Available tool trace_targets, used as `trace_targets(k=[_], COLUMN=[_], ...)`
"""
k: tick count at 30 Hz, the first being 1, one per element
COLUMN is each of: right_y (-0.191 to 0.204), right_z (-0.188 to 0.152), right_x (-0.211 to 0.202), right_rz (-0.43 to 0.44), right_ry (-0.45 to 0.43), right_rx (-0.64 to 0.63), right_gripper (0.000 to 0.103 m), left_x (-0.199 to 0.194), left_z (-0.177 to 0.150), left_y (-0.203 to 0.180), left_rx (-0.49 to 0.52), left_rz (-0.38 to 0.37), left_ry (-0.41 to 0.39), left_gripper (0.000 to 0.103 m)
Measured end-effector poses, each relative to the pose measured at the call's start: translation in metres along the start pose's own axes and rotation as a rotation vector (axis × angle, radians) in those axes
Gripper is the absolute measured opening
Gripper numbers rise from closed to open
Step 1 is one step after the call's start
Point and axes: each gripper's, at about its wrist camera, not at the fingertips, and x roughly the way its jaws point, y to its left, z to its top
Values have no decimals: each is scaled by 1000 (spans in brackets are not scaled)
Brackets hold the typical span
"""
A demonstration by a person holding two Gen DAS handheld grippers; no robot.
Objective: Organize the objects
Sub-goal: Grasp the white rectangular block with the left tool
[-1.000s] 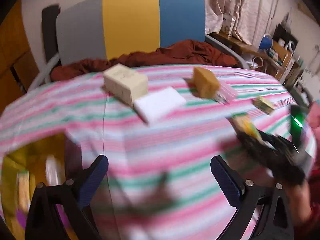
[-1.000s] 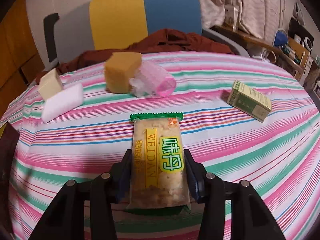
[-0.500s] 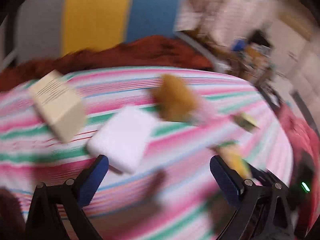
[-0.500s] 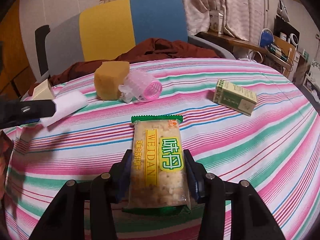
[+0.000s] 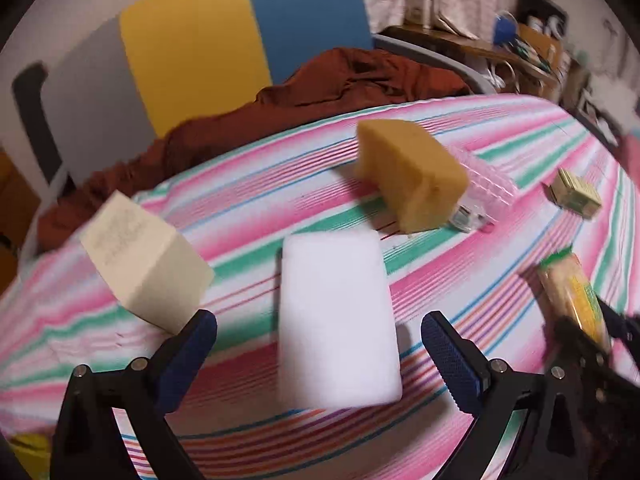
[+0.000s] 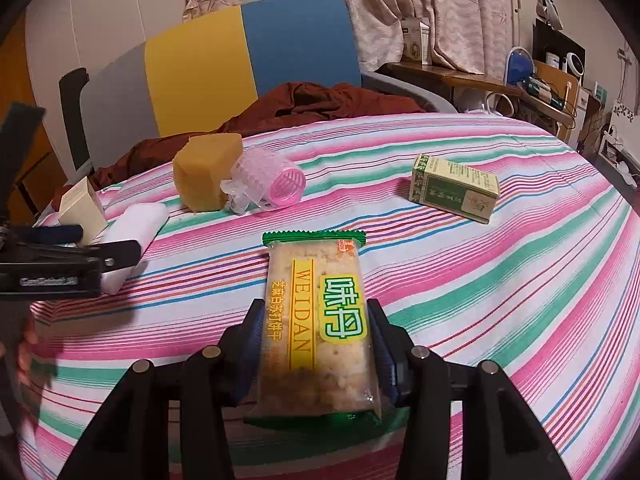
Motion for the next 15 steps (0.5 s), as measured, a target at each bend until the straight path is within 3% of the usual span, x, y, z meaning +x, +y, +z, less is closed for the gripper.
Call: trace_targets(k=[1,2,6,7,8,15], right_y=[0,0,-1,-2,-3,-6], right_z=[0,0,0,0,0,0], right_x=[0,0,0,0,-1,-4], right_rz=[-3,-6,-15,-19,-21,-19], right_ry=[0,-1,-6,-9,-11,-28], right_rx=[-1,-3,1,6,10,24], right_gripper=[49,49,49,49,49,49], left_x=[3,8,8,4,2,-13], left_z=[-2,-4,-12,-14,-15,-33], left_y=[0,1,-3,-7,-11,-21], left_rx=[-14,-34,-72,-54,-39,-19], left_rz=[3,15,36,28,27,113], left_ry=[-2,-2,-58,-71,-79,-122], left_gripper=[101,90,77,60,57,57])
